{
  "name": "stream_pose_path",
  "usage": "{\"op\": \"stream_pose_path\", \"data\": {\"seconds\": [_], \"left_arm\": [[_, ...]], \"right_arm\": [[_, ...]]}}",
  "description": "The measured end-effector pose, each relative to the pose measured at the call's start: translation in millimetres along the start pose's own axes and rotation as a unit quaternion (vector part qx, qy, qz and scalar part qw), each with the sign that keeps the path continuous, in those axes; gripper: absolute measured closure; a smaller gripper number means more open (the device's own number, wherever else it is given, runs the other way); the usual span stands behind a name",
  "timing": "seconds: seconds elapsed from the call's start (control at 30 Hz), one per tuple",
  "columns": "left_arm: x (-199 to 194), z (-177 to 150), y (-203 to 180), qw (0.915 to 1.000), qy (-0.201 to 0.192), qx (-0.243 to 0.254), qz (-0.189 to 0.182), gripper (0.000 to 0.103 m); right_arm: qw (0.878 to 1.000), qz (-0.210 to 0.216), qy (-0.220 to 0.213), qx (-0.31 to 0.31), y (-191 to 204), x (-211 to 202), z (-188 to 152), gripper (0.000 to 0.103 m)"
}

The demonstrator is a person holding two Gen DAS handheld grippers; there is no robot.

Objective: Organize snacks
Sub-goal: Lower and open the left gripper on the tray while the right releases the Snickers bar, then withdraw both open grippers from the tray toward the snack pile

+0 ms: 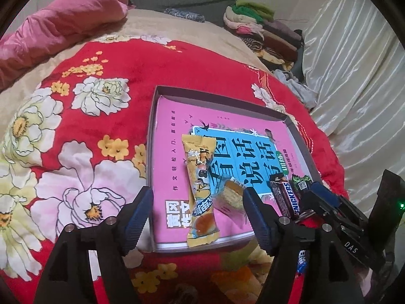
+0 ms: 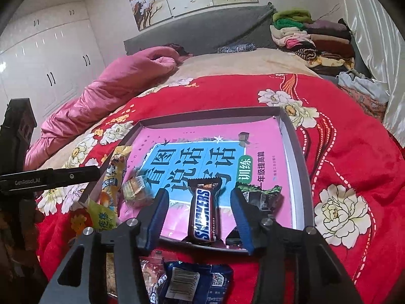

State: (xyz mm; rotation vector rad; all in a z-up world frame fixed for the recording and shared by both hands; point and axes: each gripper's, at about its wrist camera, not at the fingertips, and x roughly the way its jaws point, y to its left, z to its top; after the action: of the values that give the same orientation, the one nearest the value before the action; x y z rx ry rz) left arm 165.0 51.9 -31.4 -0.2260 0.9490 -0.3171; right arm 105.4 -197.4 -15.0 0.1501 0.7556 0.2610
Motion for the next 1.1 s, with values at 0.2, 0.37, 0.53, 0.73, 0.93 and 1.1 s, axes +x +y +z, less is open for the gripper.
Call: {"op": "stream_pose_path", "data": {"seconds": [0.2, 0.37, 0.53, 0.73, 0.93, 1.1], "left_arm": [[-8.9, -3.9, 4.1, 0.9999, -0.001, 0.003, 0.014, 0.027], [-15.1, -8.3, 4.4, 0.9997, -0.004, 0.009, 0.024, 0.024], [-21.8, -13.7, 2.7, 0.9993, -0.006, 0.019, 0.032, 0.023], [-29.3, -18.4, 0.4, 0.9993, -0.005, 0.02, 0.032, 0.023], [-37.7, -22.6, -4.9, 0.9995, -0.006, 0.02, 0.023, 0.023], [-43.1, -25.8, -9.0, 0.9998, -0.002, 0.018, 0.013, 0.023]], "right_arm": [[1.0, 0.002, -0.008, 0.007, -2.1, -7.6, 0.0, 0.047], [1.0, 0.001, -0.015, 0.007, -1.0, -14.1, 0.1, 0.042], [1.0, -0.002, -0.019, 0.011, -1.6, -20.1, 0.0, 0.04], [1.0, -0.005, -0.018, 0.017, -2.8, -26.1, -2.4, 0.039], [1.0, -0.004, -0.02, 0.019, -0.7, -34.3, -4.0, 0.038], [1.0, -0.01, -0.024, 0.017, 3.2, -42.7, -5.7, 0.034]]}}
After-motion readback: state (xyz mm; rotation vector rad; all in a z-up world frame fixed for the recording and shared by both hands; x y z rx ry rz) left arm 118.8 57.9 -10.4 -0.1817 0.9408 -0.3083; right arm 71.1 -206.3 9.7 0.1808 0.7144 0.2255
